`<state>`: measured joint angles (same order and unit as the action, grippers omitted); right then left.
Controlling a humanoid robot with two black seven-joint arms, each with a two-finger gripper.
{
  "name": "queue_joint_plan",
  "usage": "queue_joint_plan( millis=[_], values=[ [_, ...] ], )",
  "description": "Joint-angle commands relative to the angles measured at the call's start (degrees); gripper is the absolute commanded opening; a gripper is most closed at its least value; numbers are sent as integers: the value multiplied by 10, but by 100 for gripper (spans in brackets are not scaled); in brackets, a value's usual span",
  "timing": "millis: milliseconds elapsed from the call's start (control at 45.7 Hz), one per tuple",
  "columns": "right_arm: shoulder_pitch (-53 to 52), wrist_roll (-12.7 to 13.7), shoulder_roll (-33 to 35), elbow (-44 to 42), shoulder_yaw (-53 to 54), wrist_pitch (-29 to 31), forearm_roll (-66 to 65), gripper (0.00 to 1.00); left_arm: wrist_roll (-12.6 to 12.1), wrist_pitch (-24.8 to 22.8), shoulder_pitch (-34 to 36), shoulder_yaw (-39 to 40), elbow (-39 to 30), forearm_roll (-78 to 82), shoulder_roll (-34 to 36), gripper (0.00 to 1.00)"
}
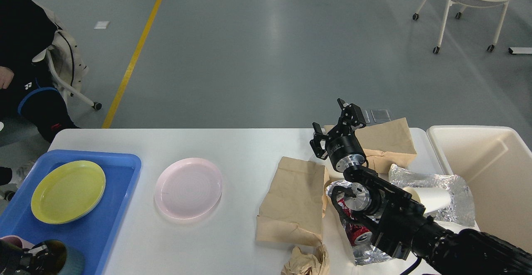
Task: Tidy desktop
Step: 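Lower the green mug into the tray corner and release it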
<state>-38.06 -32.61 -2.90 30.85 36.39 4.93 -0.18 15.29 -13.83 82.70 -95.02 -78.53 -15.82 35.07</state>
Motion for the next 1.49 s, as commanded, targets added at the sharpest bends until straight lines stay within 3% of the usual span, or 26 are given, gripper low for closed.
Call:
queue_joint_plan(
  millis=[0,547,766,854,1051,1248,1314,1467],
  values=[
    [0,0,0,0,0,1,0,100,0,-1,0,2,3,0,0,97],
    [0,0,0,0,0,0,0,100,0,-1,3,1,6,0,0,97],
    [0,0,0,0,0,0,0,100,-4,-8,36,-5,4,1,22,97],
    [0,0,0,0,0,0,0,100,-25,-55,69,-7,4,6,44,97],
    [0,0,0,0,0,0,0,100,-104,-183,174,-31,3,25,76,97],
    [0,0,0,0,0,0,0,100,-126,-354,343,-60,3,25,78,97],
    [0,0,0,0,0,0,0,100,-127,-372,397,-61,3,25,65,97],
    [0,0,0,0,0,0,0,100,-126,-364,464,-47,10,21,-22,97]
  ],
)
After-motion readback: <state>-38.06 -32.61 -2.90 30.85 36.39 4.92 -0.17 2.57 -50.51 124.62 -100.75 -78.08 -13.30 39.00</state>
